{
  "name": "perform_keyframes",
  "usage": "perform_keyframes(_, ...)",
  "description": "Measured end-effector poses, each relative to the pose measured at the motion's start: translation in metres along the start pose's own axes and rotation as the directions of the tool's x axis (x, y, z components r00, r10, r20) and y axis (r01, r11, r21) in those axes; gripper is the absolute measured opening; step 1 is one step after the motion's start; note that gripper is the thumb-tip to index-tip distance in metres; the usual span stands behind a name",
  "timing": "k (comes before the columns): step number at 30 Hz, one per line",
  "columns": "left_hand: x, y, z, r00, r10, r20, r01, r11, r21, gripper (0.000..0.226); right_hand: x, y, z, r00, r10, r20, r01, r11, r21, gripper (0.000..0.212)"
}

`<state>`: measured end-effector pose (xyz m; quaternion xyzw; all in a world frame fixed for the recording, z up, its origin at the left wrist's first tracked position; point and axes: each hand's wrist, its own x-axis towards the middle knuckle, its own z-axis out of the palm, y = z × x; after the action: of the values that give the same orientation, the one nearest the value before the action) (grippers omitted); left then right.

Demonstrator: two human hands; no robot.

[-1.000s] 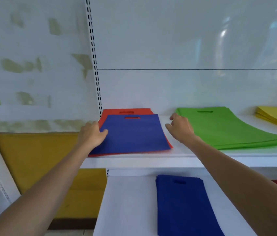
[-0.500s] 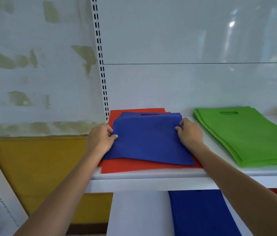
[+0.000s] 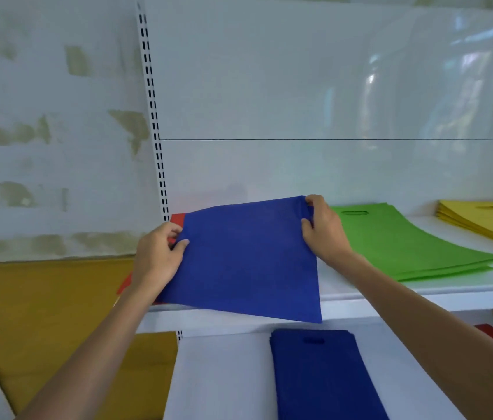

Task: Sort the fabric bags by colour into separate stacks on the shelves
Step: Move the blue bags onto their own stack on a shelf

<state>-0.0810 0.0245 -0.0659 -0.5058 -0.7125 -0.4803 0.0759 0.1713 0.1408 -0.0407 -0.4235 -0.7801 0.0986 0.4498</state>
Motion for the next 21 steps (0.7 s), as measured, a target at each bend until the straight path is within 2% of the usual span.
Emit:
perform_keyframes(6, -0.049, 0.068, 0.013, 0.995, 0.092, -0.047, -0.096, 0.989, -0.108, 0.015, -0.039, 0.019, -0.084, 0.984, -0.027, -0.175, 0.023, 0.999, -0.023, 0.042)
perform_keyframes(11, -0.104, 0.131, 0.048, 0.988, 0.156, -0.013, -0.155, 0.959, -0.236, 0.014, -0.091, 0.065, -0.155, 0.956, 0.115, -0.270, -0.107, 0.993, 0.044, 0.038)
perform_keyframes(16, -0.175, 0.169, 0.104, 0.975, 0.187, 0.121, -0.139, 0.935, -0.326, 0.022, -0.170, 0.129, -0.204, 0.910, 0.372, -0.182, -0.375, 0.927, 0.020, 0.040)
perform_keyframes(21, -0.265, 0.152, 0.169, 0.902, 0.222, 0.369, -0.121, 0.953, -0.278, 0.033, -0.252, 0.195, -0.209, 0.862, 0.506, 0.027, -0.487, 0.843, -0.230, 0.055)
